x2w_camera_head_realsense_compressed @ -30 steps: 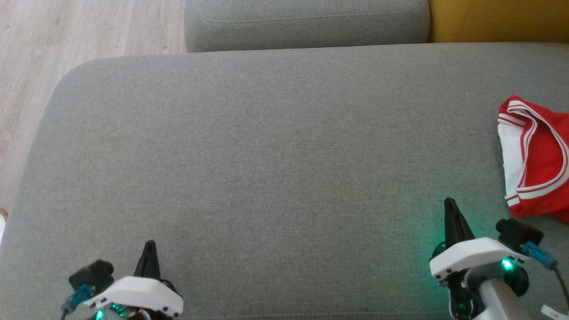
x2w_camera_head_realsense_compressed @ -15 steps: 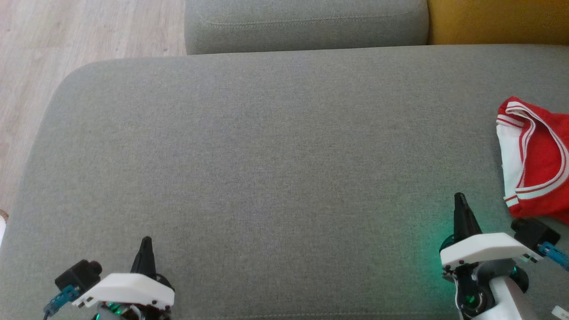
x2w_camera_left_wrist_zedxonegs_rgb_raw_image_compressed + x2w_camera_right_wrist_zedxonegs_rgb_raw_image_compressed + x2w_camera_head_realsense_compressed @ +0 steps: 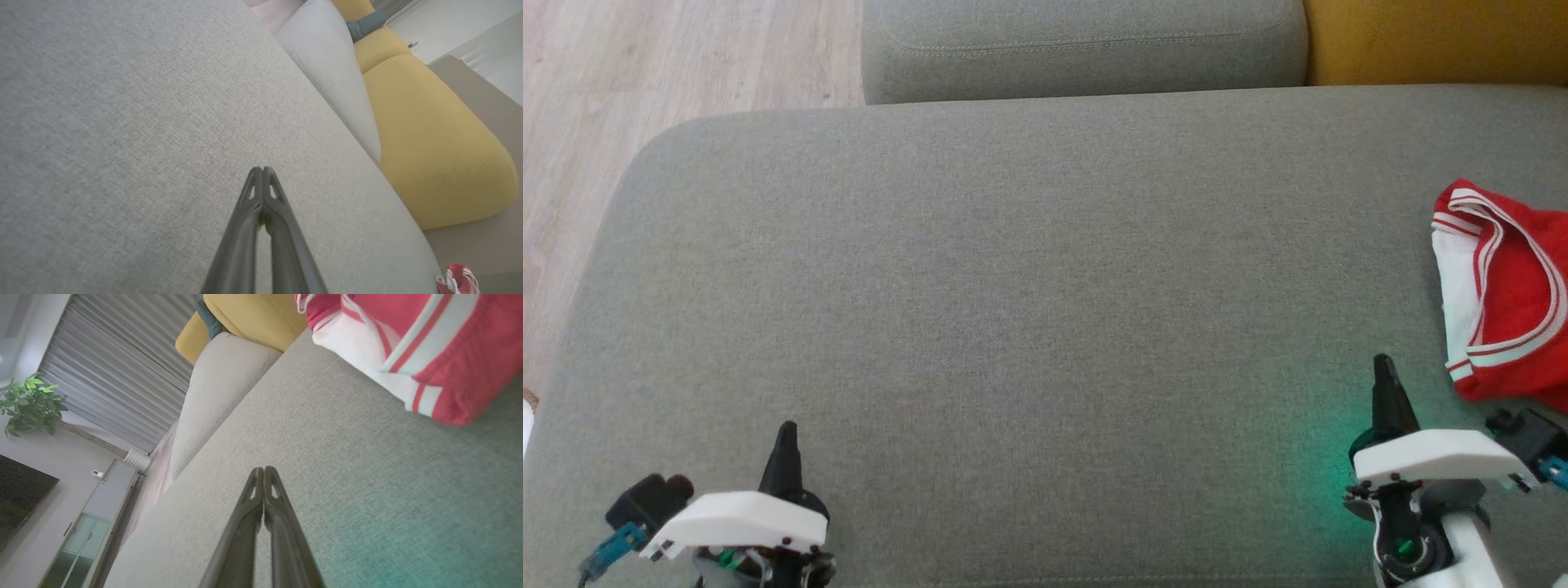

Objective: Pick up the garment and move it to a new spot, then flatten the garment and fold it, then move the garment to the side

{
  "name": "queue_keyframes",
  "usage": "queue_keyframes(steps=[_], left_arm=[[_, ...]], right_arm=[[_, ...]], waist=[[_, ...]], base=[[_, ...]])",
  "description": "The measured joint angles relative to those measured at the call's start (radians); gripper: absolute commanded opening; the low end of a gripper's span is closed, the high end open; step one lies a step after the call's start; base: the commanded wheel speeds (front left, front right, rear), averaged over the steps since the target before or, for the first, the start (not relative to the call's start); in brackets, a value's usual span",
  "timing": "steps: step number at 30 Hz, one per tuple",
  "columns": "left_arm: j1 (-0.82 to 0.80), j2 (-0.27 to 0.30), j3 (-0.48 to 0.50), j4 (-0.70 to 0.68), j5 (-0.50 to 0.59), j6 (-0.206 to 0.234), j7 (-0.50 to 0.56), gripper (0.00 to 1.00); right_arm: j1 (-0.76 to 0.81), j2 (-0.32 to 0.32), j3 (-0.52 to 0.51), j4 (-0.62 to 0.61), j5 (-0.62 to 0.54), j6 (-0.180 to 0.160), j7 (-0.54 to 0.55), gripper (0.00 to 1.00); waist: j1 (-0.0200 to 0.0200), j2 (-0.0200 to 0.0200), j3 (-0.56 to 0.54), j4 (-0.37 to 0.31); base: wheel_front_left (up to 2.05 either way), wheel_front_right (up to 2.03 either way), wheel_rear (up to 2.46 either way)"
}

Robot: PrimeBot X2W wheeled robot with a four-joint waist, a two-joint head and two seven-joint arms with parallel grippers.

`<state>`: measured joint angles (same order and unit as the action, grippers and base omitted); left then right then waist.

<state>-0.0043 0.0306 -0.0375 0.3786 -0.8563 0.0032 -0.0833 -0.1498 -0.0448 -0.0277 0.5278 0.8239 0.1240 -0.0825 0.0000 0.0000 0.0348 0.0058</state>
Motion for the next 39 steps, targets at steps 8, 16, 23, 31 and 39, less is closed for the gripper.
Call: queue_keyframes(steps=[8, 16, 23, 31, 39], left_arm=[[-0.001, 0.000, 0.016, -0.013, -0.088, -0.013, 0.024, 0.00], [-0.006, 0.000, 0.026, -0.022, -0.174, -0.031, 0.044, 0.00], [-0.017, 0.001, 0.041, -0.031, -0.250, -0.042, 0.066, 0.00], [-0.021, 0.001, 0.053, -0.041, -0.339, -0.057, 0.089, 0.00], [-0.022, 0.001, 0.062, -0.052, -0.416, -0.066, 0.109, 0.00]], right_arm=[[0.000, 0.000, -0.012, -0.032, 0.092, 0.000, 0.021, 0.00], [0.010, 0.000, -0.023, -0.059, 0.181, 0.000, 0.042, 0.00], [0.020, 0.000, -0.037, -0.083, 0.262, 0.000, 0.066, 0.00], [0.020, 0.000, -0.047, -0.111, 0.352, 0.000, 0.085, 0.00], [0.027, 0.000, -0.057, -0.137, 0.431, 0.000, 0.102, 0.00]], waist=[[0.0000, 0.0000, -0.004, -0.001], [0.0000, 0.0000, -0.007, -0.001], [0.0000, 0.0000, -0.011, -0.002], [0.0000, 0.0000, -0.015, -0.003], [0.0000, 0.0000, -0.018, -0.003]], base=[[0.00, 0.00, 0.00], [0.00, 0.00, 0.00], [0.00, 0.00, 0.00], [0.00, 0.00, 0.00], [0.00, 0.00, 0.00]])
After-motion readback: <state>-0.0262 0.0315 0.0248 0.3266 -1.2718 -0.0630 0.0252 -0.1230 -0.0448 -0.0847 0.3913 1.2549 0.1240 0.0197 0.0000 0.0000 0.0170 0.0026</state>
